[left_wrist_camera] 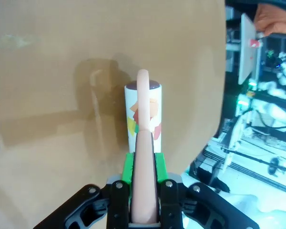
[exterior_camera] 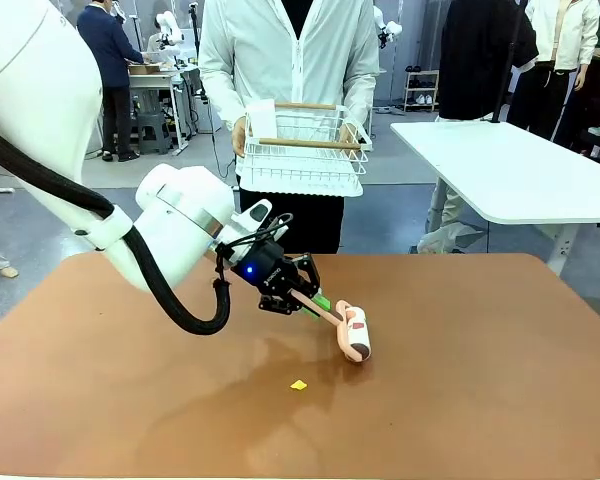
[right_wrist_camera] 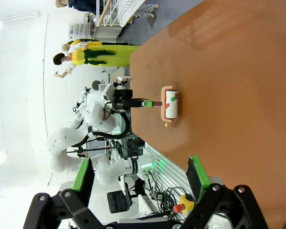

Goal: Clean the table.
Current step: Clean the table with the Lint Roller when the human lifts the Dish drying rack.

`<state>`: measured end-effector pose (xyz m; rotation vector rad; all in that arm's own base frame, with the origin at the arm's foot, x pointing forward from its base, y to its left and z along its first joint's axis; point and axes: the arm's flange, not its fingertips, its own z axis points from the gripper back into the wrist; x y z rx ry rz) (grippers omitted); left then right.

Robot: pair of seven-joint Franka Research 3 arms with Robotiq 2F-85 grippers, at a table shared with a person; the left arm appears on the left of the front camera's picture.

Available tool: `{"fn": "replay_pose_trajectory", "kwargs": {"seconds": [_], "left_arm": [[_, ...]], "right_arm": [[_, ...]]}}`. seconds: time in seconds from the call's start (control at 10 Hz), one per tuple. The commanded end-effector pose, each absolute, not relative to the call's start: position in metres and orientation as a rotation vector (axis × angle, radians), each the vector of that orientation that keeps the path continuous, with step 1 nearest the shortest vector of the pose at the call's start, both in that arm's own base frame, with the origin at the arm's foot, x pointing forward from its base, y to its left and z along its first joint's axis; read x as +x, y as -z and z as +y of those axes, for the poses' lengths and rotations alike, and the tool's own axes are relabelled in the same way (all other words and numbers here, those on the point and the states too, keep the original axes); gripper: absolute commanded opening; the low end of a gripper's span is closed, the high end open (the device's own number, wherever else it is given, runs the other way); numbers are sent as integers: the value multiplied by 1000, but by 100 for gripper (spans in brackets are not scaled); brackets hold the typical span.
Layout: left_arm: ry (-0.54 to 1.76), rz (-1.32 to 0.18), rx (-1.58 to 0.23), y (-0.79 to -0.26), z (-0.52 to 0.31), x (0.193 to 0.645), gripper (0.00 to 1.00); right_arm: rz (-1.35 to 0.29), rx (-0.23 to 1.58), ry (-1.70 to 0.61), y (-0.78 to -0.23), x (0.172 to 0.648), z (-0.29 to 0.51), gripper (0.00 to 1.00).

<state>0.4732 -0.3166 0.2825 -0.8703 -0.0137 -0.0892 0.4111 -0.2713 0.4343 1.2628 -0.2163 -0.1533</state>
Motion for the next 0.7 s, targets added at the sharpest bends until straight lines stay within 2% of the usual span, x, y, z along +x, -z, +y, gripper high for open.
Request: {"fn": "replay_pose_trajectory", "kwargs": {"seconds": [0.0,0.2,0.6], "left_arm": [[108,40,-887,-334,-315,472,19],[92,84,-862,-372,-314,471,19],[69,33,-782,-405,-274,456,19]], "right_arm": [[-217,1259,147,-438,409,-269,100],[-217,1259,147,-438,409,-269,100],[-217,1259,147,-438,409,-269,100]]}}
